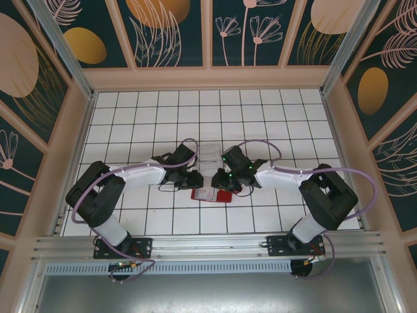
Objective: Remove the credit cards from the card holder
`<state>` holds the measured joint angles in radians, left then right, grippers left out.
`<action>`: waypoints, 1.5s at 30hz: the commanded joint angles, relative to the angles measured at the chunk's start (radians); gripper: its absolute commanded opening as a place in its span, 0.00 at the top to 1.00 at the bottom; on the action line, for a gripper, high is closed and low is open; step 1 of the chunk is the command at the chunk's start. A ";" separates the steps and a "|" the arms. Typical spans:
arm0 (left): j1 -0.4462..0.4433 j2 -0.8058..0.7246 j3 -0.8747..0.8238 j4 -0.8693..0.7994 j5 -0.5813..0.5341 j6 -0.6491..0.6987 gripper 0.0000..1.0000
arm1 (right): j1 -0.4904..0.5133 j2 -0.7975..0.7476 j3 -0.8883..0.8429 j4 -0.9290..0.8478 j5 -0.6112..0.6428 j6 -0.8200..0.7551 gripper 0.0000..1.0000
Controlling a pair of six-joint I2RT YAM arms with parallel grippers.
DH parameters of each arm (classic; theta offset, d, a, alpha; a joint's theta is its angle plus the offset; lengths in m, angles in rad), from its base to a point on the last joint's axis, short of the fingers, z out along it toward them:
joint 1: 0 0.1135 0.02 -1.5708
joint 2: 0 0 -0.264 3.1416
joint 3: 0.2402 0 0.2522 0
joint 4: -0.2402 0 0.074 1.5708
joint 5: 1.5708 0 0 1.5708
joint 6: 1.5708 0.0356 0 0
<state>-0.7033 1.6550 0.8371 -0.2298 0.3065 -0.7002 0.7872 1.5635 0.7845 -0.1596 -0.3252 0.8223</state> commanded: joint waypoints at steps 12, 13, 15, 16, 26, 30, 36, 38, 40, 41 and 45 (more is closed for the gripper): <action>-0.008 0.017 -0.040 0.000 0.009 0.000 0.74 | 0.004 0.080 -0.013 0.039 -0.006 0.006 0.77; -0.007 0.017 -0.041 -0.001 0.009 0.000 0.74 | 0.004 0.081 -0.016 0.041 -0.006 0.006 0.77; -0.007 0.015 -0.041 -0.002 0.009 0.001 0.74 | 0.003 0.085 -0.017 0.038 -0.002 0.006 0.77; -0.008 0.015 -0.040 -0.003 0.009 0.002 0.74 | 0.004 0.086 -0.016 0.035 0.000 0.004 0.77; -0.007 0.014 -0.032 -0.016 0.006 0.005 0.74 | 0.004 0.088 -0.010 0.008 0.018 -0.006 0.74; -0.008 0.011 -0.032 -0.019 0.003 0.005 0.74 | 0.004 0.089 -0.002 -0.018 0.038 -0.008 0.74; -0.008 0.010 -0.030 -0.026 -0.002 0.006 0.74 | 0.004 0.086 0.015 -0.081 0.085 -0.016 0.79; -0.008 0.010 -0.030 -0.026 -0.004 0.007 0.73 | 0.004 0.079 0.018 -0.093 0.096 -0.018 0.81; -0.008 0.010 -0.029 -0.028 -0.004 0.007 0.73 | 0.004 0.072 0.018 -0.099 0.099 -0.018 0.83; -0.008 0.011 -0.027 -0.029 -0.001 0.008 0.73 | 0.004 0.070 0.018 -0.101 0.100 -0.018 0.83; -0.008 0.011 -0.027 -0.032 -0.004 0.009 0.73 | 0.004 0.056 0.020 -0.116 0.113 -0.014 0.85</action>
<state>-0.7033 1.6550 0.8234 -0.2050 0.3134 -0.7002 0.7891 1.6333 0.7990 -0.2012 -0.2661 0.8181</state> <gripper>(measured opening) 0.267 0.156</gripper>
